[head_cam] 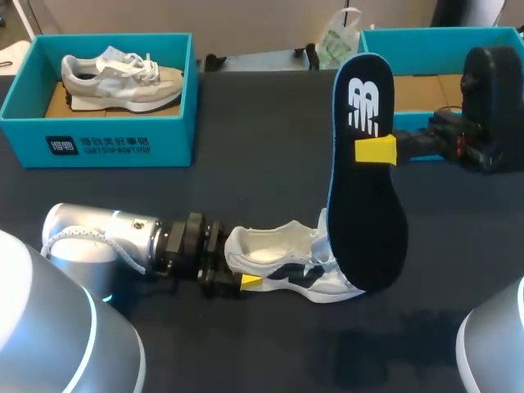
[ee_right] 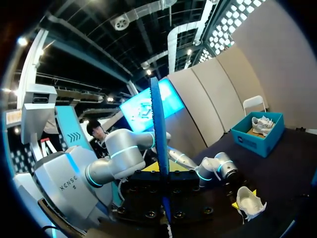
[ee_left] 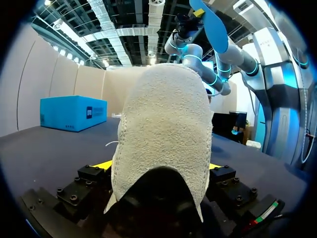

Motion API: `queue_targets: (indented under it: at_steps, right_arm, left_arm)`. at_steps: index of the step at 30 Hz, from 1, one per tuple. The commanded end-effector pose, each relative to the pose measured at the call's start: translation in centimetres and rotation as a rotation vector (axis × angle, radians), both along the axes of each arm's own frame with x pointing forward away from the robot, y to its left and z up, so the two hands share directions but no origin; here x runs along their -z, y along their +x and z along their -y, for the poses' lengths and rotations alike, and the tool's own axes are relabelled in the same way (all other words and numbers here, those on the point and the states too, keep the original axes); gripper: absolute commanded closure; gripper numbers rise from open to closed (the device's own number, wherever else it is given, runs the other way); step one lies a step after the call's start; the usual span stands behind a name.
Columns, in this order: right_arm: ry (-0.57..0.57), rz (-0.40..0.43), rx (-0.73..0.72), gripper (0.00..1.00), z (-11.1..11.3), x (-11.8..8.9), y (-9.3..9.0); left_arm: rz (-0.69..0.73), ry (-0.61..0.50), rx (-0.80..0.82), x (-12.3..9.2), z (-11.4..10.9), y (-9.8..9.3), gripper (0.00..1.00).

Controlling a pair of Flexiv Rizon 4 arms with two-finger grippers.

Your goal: Take the shoe out of the shoebox, open the shoe tongue, remove and reinsert the insole, then place the shoe into the shoebox

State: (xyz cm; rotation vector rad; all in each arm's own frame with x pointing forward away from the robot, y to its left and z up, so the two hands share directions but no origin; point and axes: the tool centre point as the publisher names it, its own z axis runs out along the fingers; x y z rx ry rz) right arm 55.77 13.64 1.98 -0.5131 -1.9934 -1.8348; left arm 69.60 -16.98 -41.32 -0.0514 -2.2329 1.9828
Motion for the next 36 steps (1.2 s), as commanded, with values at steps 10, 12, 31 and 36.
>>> queue_targets:
  at_steps: [10, 12, 31, 36]
  right_arm:
    - [0.002, 0.0, 0.012, 1.0, 0.0, 0.1, -0.6]
    - [0.0, -0.001, 0.01, 1.0, 0.0, 0.1, -0.4]
    - [0.016, 0.004, -0.015, 1.0, 0.9, 0.3, 2.8]
    - [0.015, -0.002, -0.009, 1.0, 1.1, 0.2, 3.1]
  left_arm:
    - [0.02, 0.014, 0.012, -1.1, -2.0, 0.0, 0.0]
    - [0.024, 0.023, 0.015, -1.2, -2.4, 0.0, 0.0]
    - [0.063, 0.099, 0.035, -3.2, -6.0, 0.0, 0.0]
    - [0.076, 0.114, 0.042, -3.7, -6.7, 0.0, 0.0]
